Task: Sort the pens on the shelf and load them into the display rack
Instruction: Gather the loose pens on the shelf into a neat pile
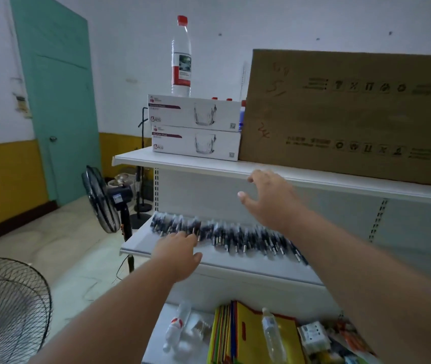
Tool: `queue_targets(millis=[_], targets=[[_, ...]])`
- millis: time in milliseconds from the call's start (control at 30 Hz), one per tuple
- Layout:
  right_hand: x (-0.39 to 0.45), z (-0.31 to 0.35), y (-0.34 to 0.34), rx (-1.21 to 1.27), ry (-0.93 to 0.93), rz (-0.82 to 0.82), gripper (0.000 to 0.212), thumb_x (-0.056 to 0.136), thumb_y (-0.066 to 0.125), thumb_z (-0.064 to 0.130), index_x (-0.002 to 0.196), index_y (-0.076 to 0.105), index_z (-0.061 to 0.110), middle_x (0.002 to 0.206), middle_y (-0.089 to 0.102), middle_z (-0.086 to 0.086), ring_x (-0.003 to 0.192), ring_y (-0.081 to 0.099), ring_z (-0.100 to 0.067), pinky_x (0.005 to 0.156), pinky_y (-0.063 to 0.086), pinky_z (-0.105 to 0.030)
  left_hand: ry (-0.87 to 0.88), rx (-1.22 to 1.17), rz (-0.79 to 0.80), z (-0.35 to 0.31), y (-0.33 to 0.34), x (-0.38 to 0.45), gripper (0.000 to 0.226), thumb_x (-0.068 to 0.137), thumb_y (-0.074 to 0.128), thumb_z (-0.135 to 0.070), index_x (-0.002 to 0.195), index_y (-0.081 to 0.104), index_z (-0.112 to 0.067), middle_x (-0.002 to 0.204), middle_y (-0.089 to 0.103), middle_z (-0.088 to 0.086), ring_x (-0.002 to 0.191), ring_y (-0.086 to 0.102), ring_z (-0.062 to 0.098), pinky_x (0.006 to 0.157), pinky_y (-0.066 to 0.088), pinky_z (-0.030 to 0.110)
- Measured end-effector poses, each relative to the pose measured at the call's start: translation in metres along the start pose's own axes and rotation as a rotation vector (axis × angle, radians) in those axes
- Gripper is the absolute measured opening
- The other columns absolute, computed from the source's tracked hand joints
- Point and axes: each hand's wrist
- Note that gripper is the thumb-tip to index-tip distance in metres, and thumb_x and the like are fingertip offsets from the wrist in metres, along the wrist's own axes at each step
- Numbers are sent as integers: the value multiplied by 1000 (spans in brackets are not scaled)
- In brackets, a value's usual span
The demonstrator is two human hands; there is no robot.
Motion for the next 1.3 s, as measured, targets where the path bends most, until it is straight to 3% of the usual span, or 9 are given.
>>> queue_targets(millis=[367, 533, 700, 833, 1000, 1133, 1300], targets=[[46, 33, 105, -32, 126, 165, 54, 97, 47, 48, 139, 44, 14, 133, 53, -8, 120, 50, -27, 101, 43, -42, 26, -46, -44, 96, 40, 67, 40, 97, 40, -49, 131, 50, -30, 132, 52, 1, 123, 47, 24, 100, 38, 41], [55, 16, 132, -64, 165, 200, 53, 96, 46, 50, 136, 45, 15, 133, 53, -9, 119, 50, -28, 100, 44, -42, 32, -85, -64, 107, 64, 91, 36, 97, 41, -50, 123, 53, -29, 126, 53, 1, 120, 48, 25, 98, 39, 40], [84, -7, 172, -41, 153, 278, 54, 97, 45, 51, 137, 44, 15, 132, 52, -10, 117, 51, -29, 98, 45, -43, 7, -87, -60, 111, 83, 120, 40, 97, 41, -51, 129, 49, -28, 130, 51, 1, 123, 45, 24, 100, 38, 40], [109, -24, 208, 39, 92, 242, 52, 94, 53, 47, 132, 50, 12, 123, 57, -13, 111, 55, -33, 93, 46, -41, -19, -101, -85, 115, 94, 135, 43, 98, 45, -48, 134, 49, -26, 136, 50, 2, 127, 45, 27, 102, 38, 40], [132, -33, 250, 83, 72, 279, 49, 93, 55, 46, 129, 52, 12, 124, 57, -12, 112, 54, -31, 93, 46, -40, -101, -92, -98, 132, 105, 145, 42, 96, 45, -50, 129, 53, -24, 133, 53, 3, 124, 46, 27, 98, 41, 39], [141, -33, 275, 112, 107, 289, 48, 94, 54, 45, 130, 53, 13, 128, 56, -11, 117, 51, -30, 96, 44, -39, -132, -118, -41, 152, 112, 161, 55, 94, 39, -60, 138, 46, -27, 145, 44, 4, 136, 35, 29, 108, 35, 43], [133, -45, 303, 62, 264, 337, 49, 94, 53, 45, 129, 53, 12, 129, 56, -12, 119, 50, -31, 97, 44, -39, -130, -129, 99, 170, 121, 194, 74, 92, 28, -71, 153, 23, -31, 162, 20, 7, 151, 9, 30, 121, 17, 48]])
Point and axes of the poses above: each hand's wrist, its own x-axis towards the middle knuckle, its own y-axis out of the palm, z = x × y
